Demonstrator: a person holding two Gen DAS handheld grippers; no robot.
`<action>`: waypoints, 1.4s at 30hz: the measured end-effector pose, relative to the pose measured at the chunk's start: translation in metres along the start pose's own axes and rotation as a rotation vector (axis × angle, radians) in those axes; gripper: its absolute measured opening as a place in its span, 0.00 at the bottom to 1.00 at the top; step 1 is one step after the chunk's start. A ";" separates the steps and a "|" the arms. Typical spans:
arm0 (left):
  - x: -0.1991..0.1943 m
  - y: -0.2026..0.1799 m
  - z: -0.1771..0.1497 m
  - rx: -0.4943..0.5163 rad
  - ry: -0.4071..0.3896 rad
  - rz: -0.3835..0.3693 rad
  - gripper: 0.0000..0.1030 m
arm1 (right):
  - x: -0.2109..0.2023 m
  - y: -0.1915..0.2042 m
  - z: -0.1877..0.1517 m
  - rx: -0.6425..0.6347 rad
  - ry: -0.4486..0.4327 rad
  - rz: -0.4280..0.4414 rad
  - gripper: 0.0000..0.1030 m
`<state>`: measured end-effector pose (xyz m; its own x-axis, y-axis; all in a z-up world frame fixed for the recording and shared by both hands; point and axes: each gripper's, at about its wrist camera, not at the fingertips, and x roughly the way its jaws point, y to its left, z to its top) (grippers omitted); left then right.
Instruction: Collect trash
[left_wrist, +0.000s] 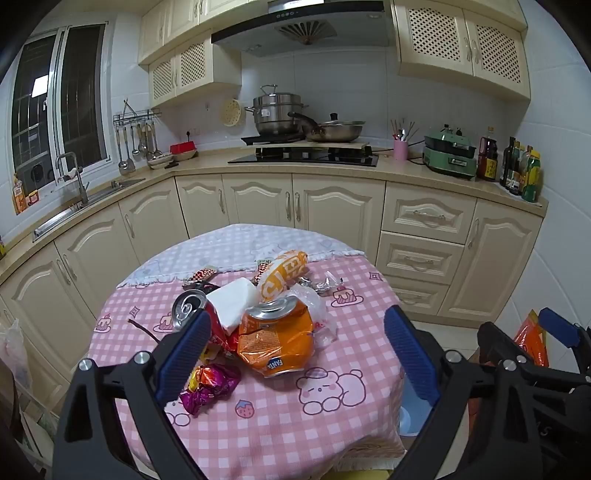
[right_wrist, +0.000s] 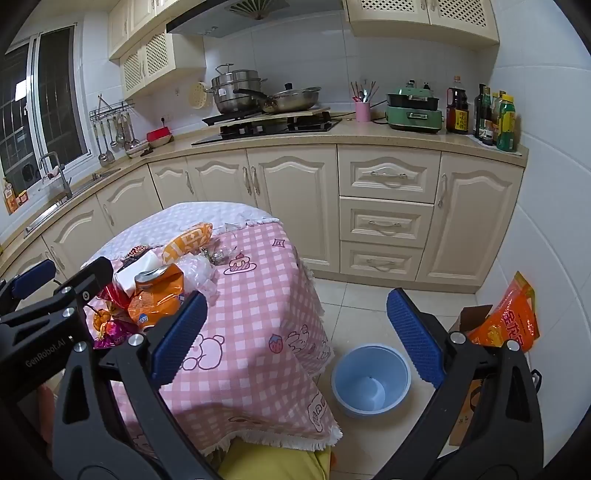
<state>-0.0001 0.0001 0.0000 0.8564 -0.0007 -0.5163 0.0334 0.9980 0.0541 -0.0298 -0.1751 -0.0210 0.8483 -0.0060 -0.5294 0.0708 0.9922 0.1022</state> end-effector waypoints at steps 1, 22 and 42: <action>0.000 0.000 0.000 -0.001 -0.001 -0.001 0.89 | 0.000 0.000 0.000 0.000 0.000 0.000 0.93; 0.000 0.000 0.000 -0.001 0.007 -0.001 0.89 | 0.001 -0.003 0.000 0.003 0.002 0.003 0.93; 0.001 0.000 0.000 -0.004 0.015 0.000 0.89 | 0.004 -0.004 -0.003 0.004 0.014 0.006 0.93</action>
<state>0.0009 -0.0001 -0.0002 0.8487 0.0001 -0.5289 0.0314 0.9982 0.0506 -0.0279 -0.1785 -0.0265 0.8414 0.0017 -0.5404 0.0676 0.9918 0.1084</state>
